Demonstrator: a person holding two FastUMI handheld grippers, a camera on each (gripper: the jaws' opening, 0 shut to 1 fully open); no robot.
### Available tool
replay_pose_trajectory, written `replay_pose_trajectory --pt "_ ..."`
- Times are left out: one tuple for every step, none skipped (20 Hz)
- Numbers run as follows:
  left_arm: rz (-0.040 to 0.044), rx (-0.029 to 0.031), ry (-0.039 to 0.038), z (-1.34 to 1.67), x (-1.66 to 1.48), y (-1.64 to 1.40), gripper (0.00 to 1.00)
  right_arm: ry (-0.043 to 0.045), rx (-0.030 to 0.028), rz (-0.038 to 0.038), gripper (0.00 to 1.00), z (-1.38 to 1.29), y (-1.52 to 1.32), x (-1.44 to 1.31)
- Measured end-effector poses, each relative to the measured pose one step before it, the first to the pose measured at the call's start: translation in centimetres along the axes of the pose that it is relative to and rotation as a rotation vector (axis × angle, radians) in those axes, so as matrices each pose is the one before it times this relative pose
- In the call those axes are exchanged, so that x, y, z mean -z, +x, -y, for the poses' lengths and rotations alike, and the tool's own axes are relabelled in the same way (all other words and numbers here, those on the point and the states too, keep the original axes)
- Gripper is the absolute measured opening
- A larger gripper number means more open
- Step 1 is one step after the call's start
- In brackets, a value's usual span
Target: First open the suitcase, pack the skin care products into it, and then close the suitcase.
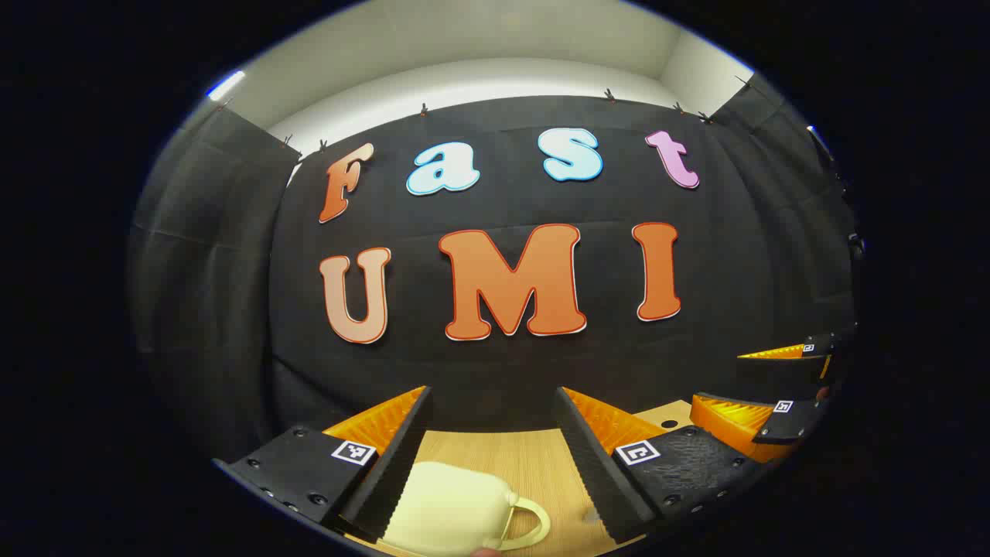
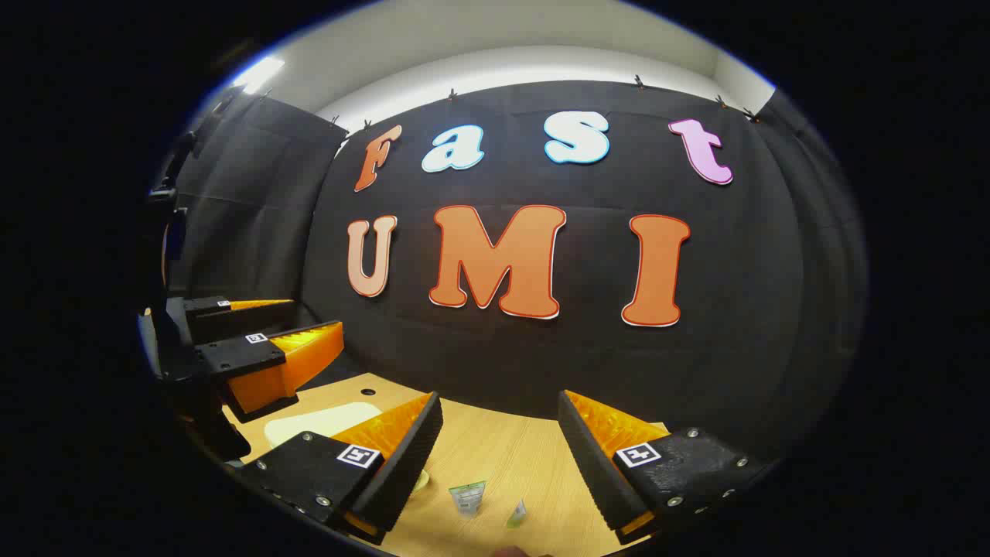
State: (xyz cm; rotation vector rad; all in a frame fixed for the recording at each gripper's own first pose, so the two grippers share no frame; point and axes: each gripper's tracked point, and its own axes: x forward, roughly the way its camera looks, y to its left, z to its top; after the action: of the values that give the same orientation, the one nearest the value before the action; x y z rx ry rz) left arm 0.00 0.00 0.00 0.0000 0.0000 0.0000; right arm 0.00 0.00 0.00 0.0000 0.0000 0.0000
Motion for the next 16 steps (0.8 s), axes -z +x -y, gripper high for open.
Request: replay_pose_trajectory --pt "0.00322 0.0012 0.00314 0.058 -0.114 0.052 0.96 0.00377 -0.00082 0.00154 0.95 -0.043 0.016 -0.036" --pt "0.00262 0.00037 0.00324 0.072 -0.091 -0.023 0.97 0.00559 -0.0025 0.00123 0.95 -0.084 0.123 -0.135" --pt "0.00535 -0.00022 0.0002 -0.036 -0.039 0.123 0.97 0.00239 0.00355 -0.00058 0.95 0.145 0.188 0.05" --pt "0.00524 -0.00313 -0.00064 -0.14 -0.197 0.054 0.97 0.00121 -0.00061 -0.00134 0.95 0.086 0.146 0.055" --pt "-0.00001 -0.00191 0.00238 -0.198 0.124 -0.095 0.98 -0.00148 0.00202 -0.00205 0.95 0.0 0.046 0.084" --pt "-0.00151 -0.00202 0.00649 -0.084 0.129 0.095 0.99 -0.00145 0.00371 -0.00208 0.95 0.174 0.132 0.087" --pt "-0.00151 -0.00381 0.00624 -0.129 0.103 0.137 0.98 0.00167 0.00093 -0.00014 0.95 -0.042 0.132 0.043" --pt "-0.00039 0.00006 -0.00003 0.065 0.115 0.095 0.98 -0.00044 0.00601 0.00029 0.95 0.265 0.191 -0.072" --pt "-0.00046 0.00444 -0.00489 0.268 0.142 0.111 1.0 -0.00078 -0.00055 -0.00171 0.95 0.053 0.075 0.056" --pt "-0.00204 0.00169 -0.0032 0.154 0.119 0.174 0.98 -0.00366 0.00395 -0.00344 0.95 0.106 0.061 0.139" --pt "0.00001 0.0034 0.00056 0.114 0.132 0.252 1.0 -0.00329 0.00315 0.00027 0.95 0.176 -0.074 0.037" --pt "0.00046 0.00137 0.00079 0.133 0.004 0.148 1.0 -0.00151 0.00279 -0.00287 0.95 0.06 -0.023 0.109" --pt "-0.00071 0.00481 -0.00229 0.209 0.122 0.232 1.0 0.00253 -0.00237 -0.00542 0.95 -0.133 -0.058 0.237" --pt "-0.0002 0.00049 -0.00321 0.088 -0.007 0.2 1.0 0.00394 -0.00597 -0.00464 0.95 -0.195 -0.01 0.242" --pt "-0.00064 0.00342 -0.00243 0.135 0.131 -0.013 1.0 -0.00054 0.00109 -0.00183 0.95 -0.1 -0.081 0.12" --pt "-0.00061 0.00277 -0.00073 0.115 0.076 0.039 0.98 -0.00365 0.00058 0.00053 0.95 -0.075 0.002 -0.017"
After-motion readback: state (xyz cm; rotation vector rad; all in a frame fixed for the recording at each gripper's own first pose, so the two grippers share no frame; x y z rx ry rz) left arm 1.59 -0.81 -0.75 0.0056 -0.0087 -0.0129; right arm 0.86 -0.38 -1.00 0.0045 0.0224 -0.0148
